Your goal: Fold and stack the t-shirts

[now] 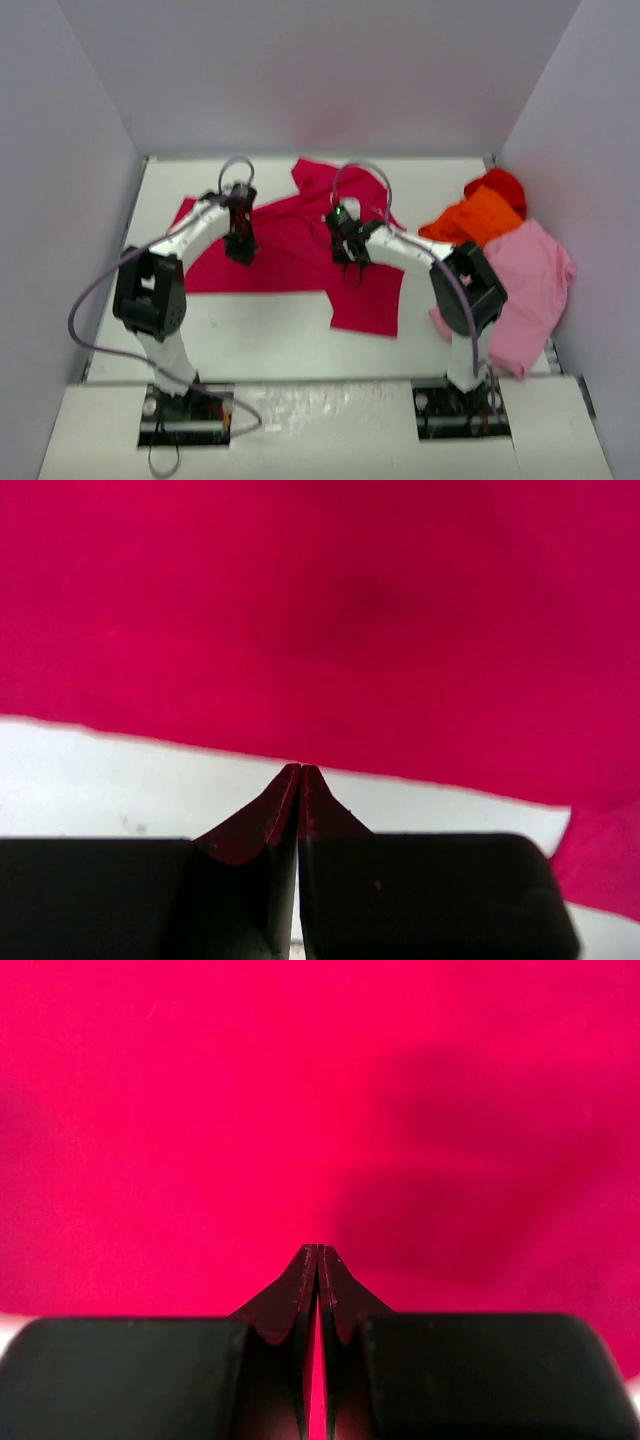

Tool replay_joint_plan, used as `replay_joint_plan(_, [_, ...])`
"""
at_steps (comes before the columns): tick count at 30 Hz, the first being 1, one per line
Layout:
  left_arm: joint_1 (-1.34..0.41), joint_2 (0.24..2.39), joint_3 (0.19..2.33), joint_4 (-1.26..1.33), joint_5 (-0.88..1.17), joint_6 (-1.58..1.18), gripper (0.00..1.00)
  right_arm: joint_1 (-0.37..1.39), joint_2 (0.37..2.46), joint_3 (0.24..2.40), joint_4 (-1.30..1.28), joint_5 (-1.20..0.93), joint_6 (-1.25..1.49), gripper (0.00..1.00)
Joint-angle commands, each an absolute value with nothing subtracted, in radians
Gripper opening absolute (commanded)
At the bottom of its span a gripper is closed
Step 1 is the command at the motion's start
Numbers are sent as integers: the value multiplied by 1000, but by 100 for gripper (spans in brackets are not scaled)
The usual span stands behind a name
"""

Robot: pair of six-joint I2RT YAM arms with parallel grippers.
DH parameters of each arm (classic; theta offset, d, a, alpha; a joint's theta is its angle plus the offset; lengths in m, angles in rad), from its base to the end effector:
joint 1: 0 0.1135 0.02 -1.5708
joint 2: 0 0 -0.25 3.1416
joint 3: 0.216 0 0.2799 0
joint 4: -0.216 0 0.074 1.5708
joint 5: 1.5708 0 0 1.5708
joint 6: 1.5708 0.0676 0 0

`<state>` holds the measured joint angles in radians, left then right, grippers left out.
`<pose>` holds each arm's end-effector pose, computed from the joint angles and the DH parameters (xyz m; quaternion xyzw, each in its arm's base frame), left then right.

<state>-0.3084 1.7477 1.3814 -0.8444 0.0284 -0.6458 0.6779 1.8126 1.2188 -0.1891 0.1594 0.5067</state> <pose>0.3716 -0.1204 0.1852 -0.1627 0.9702 -0.0946 0.1526 0.3493 0.2675 0.1537 -0.0482 0.9197 0.1526 0.3585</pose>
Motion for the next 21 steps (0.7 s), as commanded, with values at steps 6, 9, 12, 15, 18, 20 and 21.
replay_joint_plan(6, [-314, 1944, 1442, -792, 39, -654, 0, 632, 1986, 1317, -170, 181, 431, 0])
replay_joint_plan(9, [-316, 1938, 1396, -782, 39, -665, 0, 632, 1967, 1228, -161, 187, 435, 0])
replay_joint_plan(12, [-323, 1904, 1322, -771, 32, -677, 0, 632, 1927, 1118, -138, 187, 445, 0])
replay_joint_plan(15, [-329, 1848, 1206, -740, 28, -686, 0, 640, 1871, 981, -105, 172, 474, 0])
replay_joint_plan(18, [-337, 1803, 1094, -722, 27, -700, 0, 659, 1812, 895, -93, 164, 509, 0])
replay_joint_plan(20, [-348, 1748, 1026, -702, 36, -718, 0, 677, 1763, 833, -93, 160, 531, 0])
replay_joint_plan(21, [-353, 1719, 993, -692, 40, -728, 0, 686, 1738, 802, -93, 158, 543, 0])
